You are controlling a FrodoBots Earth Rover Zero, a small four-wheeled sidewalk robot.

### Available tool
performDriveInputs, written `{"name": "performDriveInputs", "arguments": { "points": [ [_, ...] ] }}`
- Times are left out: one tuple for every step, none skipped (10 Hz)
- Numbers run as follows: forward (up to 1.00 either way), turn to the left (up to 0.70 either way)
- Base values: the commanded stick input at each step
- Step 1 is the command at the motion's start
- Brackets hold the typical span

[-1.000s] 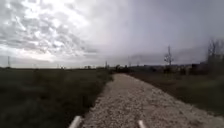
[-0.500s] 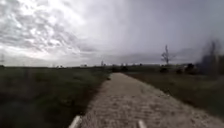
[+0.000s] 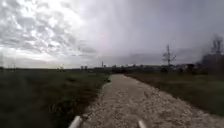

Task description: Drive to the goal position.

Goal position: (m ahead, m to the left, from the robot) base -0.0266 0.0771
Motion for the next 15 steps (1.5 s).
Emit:
{"name": "performDriveInputs", "arguments": {
  "points": [
    [0.5, -0.3],
    [0.5, -0.33],
    [0.5, -0.36],
    [0.5, -0.39],
    [0.5, -0.42],
    [0.5, -0.45],
    [0.5, -0.48],
    [0.5, -0.45],
    [0.5, -0.34],
    [0.5, -0.23],
    [0.5, -0.12],
    [0.5, -0.02],
    [0.5, 0.0],
    [0.5, 0.0],
    [0.5, 0.0]
  ]
}}
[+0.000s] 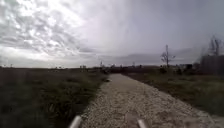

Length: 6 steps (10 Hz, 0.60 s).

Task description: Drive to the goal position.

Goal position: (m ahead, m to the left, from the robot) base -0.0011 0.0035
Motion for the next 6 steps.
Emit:
{"name": "performDriveInputs", "arguments": {
  "points": [
    [0.5, 0.0],
    [0.5, 0.0],
    [0.5, 0.0],
    [0.5, 0.0],
    [0.32, 0.0],
    [0.14, 0.0]
  ]
}}
